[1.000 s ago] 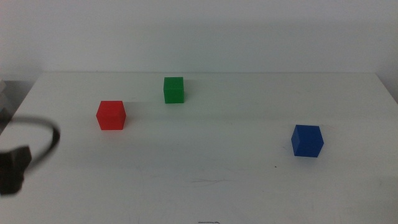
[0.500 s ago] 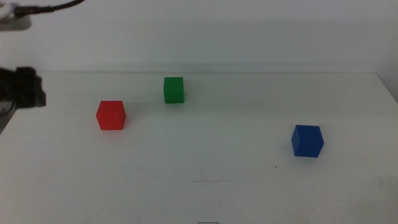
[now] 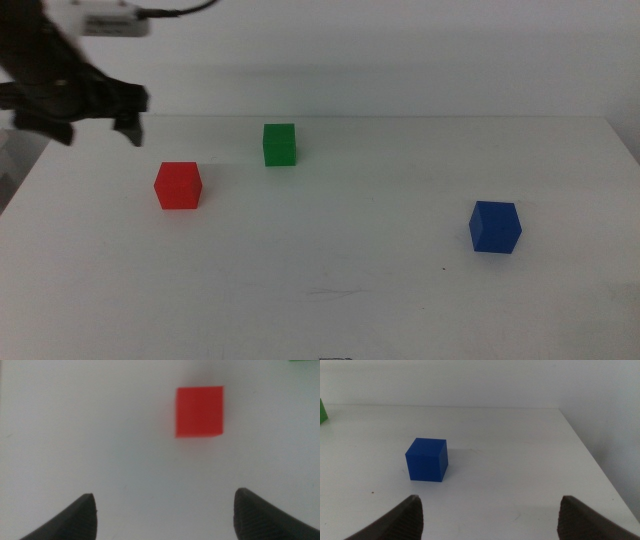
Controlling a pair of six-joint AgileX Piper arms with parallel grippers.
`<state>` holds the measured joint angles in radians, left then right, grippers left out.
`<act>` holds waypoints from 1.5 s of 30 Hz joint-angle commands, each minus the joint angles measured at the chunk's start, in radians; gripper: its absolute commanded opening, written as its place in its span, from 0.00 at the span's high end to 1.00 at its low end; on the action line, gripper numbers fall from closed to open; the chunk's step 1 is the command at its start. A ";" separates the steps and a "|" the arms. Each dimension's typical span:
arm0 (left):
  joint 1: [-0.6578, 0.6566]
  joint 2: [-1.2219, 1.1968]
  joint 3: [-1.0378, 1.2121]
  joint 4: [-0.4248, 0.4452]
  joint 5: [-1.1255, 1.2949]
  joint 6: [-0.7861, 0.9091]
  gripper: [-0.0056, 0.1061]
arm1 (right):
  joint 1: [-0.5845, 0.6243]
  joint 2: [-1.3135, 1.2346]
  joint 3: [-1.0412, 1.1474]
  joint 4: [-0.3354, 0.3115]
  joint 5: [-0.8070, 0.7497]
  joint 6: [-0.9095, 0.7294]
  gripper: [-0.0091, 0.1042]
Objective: Stack red cubes first, then green, then blue cubes in a specific spot.
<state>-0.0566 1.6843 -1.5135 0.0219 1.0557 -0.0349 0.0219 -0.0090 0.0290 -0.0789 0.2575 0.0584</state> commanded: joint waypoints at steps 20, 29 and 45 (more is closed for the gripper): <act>-0.022 0.356 -0.279 -0.126 -0.064 0.026 0.15 | -0.006 -0.013 -0.019 -0.013 -0.072 -0.009 0.13; -0.022 0.425 -0.279 -0.169 -0.105 0.047 0.29 | -0.006 -0.013 -0.019 -0.013 -0.072 -0.009 0.13; -0.030 0.379 -0.260 -0.173 -0.079 0.082 0.56 | -0.006 -0.013 -0.019 -0.013 -0.072 -0.009 0.13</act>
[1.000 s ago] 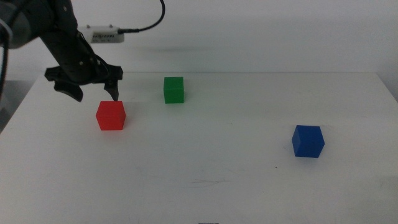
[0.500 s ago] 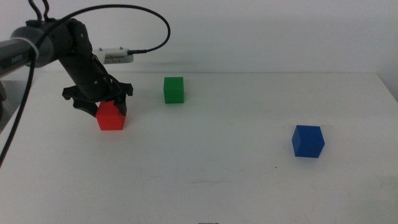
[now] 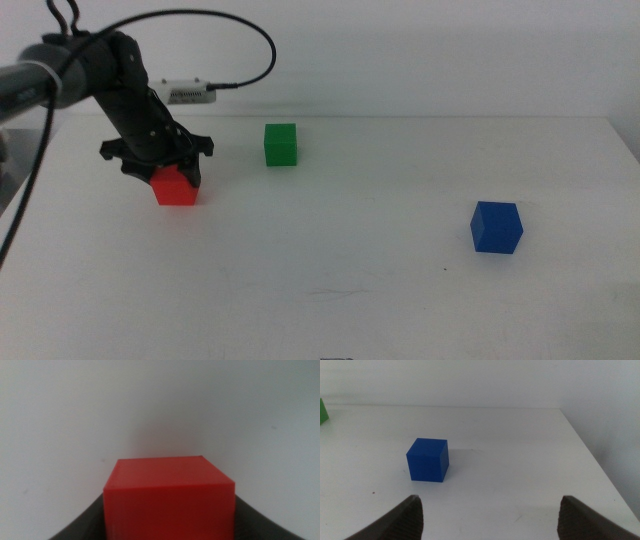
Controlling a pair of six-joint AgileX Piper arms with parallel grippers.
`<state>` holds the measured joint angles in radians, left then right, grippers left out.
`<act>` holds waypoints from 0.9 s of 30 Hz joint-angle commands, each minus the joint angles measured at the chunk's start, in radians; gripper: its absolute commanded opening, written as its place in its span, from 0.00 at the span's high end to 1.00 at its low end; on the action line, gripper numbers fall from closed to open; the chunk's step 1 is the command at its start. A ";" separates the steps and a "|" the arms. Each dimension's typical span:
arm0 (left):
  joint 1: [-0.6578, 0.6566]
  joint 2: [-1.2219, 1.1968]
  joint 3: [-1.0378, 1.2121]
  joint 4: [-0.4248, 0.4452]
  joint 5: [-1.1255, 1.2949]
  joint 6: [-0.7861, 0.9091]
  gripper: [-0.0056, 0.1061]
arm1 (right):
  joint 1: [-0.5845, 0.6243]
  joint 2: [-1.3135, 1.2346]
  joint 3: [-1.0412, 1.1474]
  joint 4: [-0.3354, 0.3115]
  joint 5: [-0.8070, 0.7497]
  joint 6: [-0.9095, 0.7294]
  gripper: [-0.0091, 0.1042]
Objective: Stack red cubes first, then green, then blue cubes in a specific spot.
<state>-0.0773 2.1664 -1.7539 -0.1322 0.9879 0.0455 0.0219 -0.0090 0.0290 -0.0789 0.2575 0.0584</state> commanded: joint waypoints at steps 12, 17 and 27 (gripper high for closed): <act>-0.209 -0.387 0.357 0.043 -0.158 -0.279 0.58 | -0.006 -0.013 -0.019 -0.013 -0.072 -0.009 0.13; -0.376 -0.354 0.329 0.081 -0.170 -0.409 0.58 | -0.006 -0.013 -0.019 -0.013 -0.072 -0.009 0.13; -0.568 -0.221 0.264 0.085 -0.231 -0.531 0.58 | -0.006 -0.013 -0.019 -0.013 -0.072 -0.009 0.13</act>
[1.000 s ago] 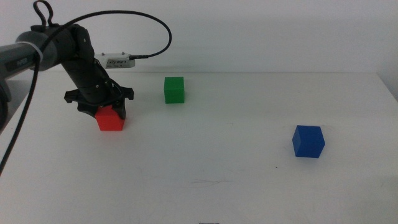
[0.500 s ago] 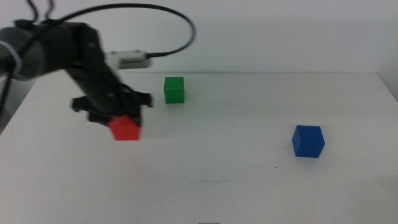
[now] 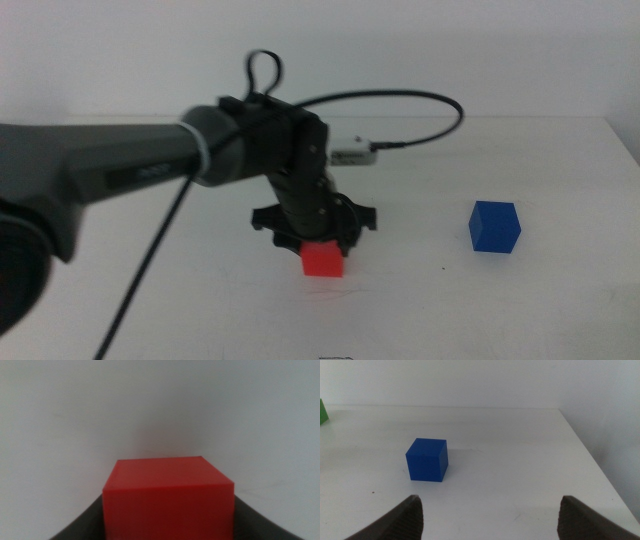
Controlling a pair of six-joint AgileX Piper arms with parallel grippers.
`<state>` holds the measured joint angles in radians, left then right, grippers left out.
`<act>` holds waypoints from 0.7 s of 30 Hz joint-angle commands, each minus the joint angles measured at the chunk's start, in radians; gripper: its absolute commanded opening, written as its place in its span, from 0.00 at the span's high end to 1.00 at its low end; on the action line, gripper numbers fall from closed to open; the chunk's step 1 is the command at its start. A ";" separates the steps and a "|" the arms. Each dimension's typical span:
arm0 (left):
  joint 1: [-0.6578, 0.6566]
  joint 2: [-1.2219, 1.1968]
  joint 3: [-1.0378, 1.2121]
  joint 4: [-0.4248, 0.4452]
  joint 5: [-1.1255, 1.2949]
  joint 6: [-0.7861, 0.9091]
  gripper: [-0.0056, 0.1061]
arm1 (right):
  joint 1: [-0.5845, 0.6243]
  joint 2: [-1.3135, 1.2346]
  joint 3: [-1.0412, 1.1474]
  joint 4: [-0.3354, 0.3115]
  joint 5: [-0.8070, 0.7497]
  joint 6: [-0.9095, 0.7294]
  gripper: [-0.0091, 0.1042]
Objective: Stack red cubes first, then green, then blue cubes in a specific spot.
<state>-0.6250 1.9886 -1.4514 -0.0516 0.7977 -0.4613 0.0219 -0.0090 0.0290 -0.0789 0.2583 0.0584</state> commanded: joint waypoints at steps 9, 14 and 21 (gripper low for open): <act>-0.036 0.012 -0.054 -0.006 -0.064 -0.034 0.58 | -0.006 -0.013 -0.019 -0.013 -0.073 -0.009 0.13; -0.036 0.015 -0.054 -0.021 -0.068 -0.034 0.58 | -0.006 -0.013 -0.019 -0.013 -0.073 -0.009 0.13; -0.036 0.015 -0.054 -0.040 -0.068 -0.086 0.57 | -0.006 -0.013 -0.019 -0.013 -0.073 -0.009 0.13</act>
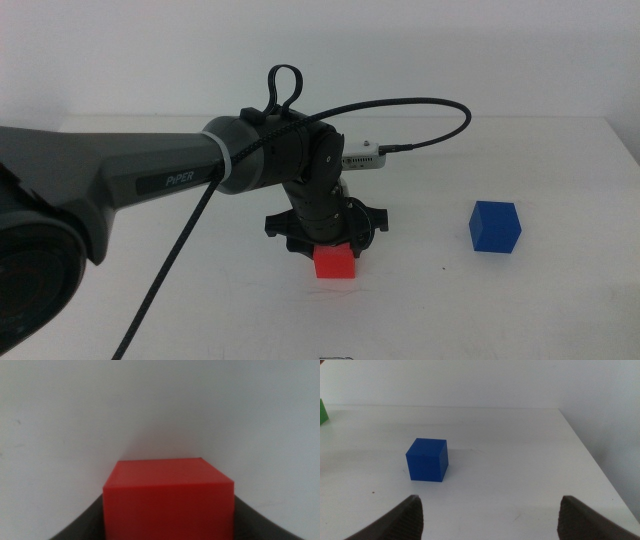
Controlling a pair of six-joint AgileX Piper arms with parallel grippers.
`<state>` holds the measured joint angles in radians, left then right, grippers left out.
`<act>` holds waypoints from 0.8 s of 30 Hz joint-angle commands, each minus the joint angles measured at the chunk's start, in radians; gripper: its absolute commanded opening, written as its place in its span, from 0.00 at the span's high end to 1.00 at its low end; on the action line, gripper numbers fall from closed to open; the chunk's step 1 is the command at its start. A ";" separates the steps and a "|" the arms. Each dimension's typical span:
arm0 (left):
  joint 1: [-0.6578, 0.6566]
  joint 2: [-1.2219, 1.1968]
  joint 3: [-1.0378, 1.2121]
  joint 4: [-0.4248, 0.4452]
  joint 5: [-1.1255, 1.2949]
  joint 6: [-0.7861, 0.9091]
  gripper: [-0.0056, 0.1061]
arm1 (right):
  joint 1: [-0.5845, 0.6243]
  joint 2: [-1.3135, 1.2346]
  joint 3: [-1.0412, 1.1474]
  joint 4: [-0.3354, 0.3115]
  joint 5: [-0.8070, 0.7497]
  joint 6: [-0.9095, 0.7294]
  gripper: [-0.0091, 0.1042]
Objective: Stack red cubes first, then green, then blue cubes in a specific spot.
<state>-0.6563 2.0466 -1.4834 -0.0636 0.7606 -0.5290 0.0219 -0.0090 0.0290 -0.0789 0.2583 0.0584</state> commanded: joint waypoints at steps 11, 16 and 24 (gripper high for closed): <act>-0.005 -0.058 -0.032 -0.010 0.022 0.008 0.11 | -0.006 -0.013 -0.019 -0.013 -0.073 -0.009 0.13; -0.005 -0.126 -0.063 -0.016 0.101 0.008 0.11 | -0.006 -0.013 -0.019 -0.013 -0.073 -0.009 0.13; 0.027 -0.328 -0.160 0.126 0.270 0.007 0.11 | -0.006 -0.013 -0.019 -0.013 -0.073 -0.009 0.13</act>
<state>-0.6382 1.7992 -1.5971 0.0120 1.0382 -0.5211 0.0219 -0.0090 0.0290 -0.0789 0.2583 0.0584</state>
